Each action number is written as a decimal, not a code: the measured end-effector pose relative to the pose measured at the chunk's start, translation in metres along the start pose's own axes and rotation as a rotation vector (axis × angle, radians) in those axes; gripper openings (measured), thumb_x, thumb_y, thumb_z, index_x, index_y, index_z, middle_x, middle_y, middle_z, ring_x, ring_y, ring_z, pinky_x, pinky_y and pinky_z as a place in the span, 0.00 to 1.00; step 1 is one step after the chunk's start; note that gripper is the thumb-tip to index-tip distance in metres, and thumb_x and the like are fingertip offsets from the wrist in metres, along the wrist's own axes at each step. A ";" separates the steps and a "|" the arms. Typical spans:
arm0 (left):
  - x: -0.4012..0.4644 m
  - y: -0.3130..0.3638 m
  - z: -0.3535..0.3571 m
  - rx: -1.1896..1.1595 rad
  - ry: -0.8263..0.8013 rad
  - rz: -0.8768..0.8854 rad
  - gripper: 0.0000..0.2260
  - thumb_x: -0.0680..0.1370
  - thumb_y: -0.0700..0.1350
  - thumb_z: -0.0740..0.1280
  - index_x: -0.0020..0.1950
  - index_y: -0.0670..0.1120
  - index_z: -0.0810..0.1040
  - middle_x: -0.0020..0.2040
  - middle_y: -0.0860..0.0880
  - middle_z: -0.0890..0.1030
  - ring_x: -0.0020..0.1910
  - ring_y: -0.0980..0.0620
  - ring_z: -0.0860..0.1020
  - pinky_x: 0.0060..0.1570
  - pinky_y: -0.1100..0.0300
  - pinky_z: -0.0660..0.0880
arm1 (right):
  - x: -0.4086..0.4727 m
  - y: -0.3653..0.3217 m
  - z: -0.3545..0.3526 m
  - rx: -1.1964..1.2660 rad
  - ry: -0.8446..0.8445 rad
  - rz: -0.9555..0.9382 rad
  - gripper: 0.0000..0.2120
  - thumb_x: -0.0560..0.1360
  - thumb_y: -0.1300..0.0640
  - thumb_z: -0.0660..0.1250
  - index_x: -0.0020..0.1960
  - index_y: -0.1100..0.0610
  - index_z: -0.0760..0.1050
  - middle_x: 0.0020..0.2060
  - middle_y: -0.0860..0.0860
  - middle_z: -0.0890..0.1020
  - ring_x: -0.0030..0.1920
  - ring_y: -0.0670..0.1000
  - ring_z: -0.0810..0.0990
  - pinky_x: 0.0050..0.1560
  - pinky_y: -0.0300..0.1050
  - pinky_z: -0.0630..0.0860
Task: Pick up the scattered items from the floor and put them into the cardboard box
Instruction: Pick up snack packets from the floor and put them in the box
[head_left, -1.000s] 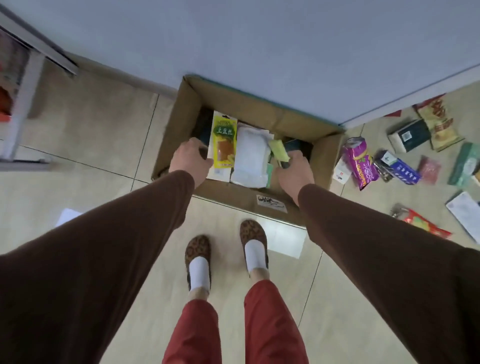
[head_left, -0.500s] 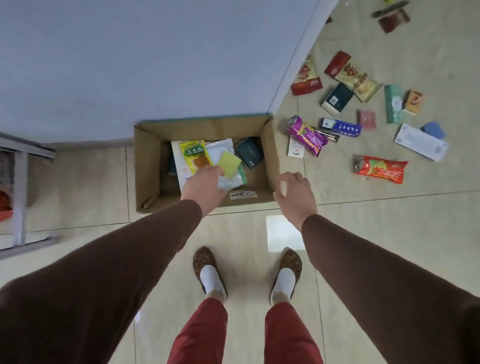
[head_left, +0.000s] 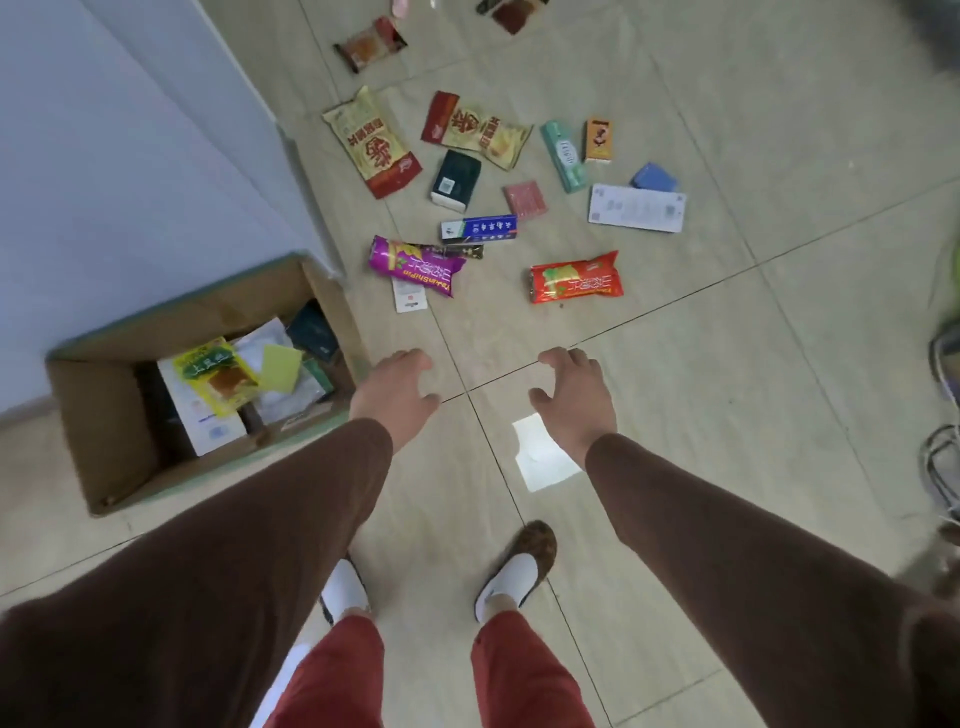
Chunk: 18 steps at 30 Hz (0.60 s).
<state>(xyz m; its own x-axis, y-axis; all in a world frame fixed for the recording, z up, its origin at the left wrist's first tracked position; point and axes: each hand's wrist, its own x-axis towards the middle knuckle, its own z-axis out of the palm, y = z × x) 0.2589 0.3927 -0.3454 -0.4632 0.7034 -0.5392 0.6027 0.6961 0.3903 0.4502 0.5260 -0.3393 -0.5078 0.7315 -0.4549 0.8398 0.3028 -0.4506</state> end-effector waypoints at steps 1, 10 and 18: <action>0.006 0.018 0.006 -0.010 -0.001 0.009 0.18 0.76 0.48 0.71 0.65 0.47 0.74 0.61 0.47 0.78 0.61 0.44 0.77 0.58 0.47 0.76 | 0.004 0.015 -0.013 -0.004 0.008 0.007 0.21 0.77 0.58 0.67 0.69 0.55 0.72 0.63 0.53 0.76 0.64 0.56 0.71 0.63 0.50 0.72; 0.088 0.152 0.024 -0.004 -0.022 0.083 0.19 0.76 0.49 0.71 0.66 0.49 0.75 0.62 0.49 0.78 0.62 0.47 0.76 0.60 0.49 0.75 | 0.074 0.103 -0.105 0.020 0.055 0.079 0.22 0.77 0.58 0.67 0.70 0.56 0.72 0.63 0.54 0.75 0.65 0.56 0.70 0.62 0.49 0.72; 0.191 0.244 0.009 0.073 -0.053 0.101 0.19 0.76 0.50 0.71 0.65 0.47 0.75 0.61 0.47 0.78 0.62 0.46 0.76 0.60 0.48 0.75 | 0.181 0.156 -0.189 0.022 0.065 0.108 0.23 0.76 0.58 0.68 0.70 0.56 0.71 0.64 0.54 0.75 0.66 0.57 0.70 0.64 0.51 0.71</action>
<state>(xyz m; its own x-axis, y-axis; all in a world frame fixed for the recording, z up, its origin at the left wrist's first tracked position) 0.3235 0.6958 -0.3600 -0.3643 0.7593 -0.5392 0.6909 0.6086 0.3903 0.5259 0.8211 -0.3468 -0.4007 0.7973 -0.4514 0.8841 0.2073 -0.4187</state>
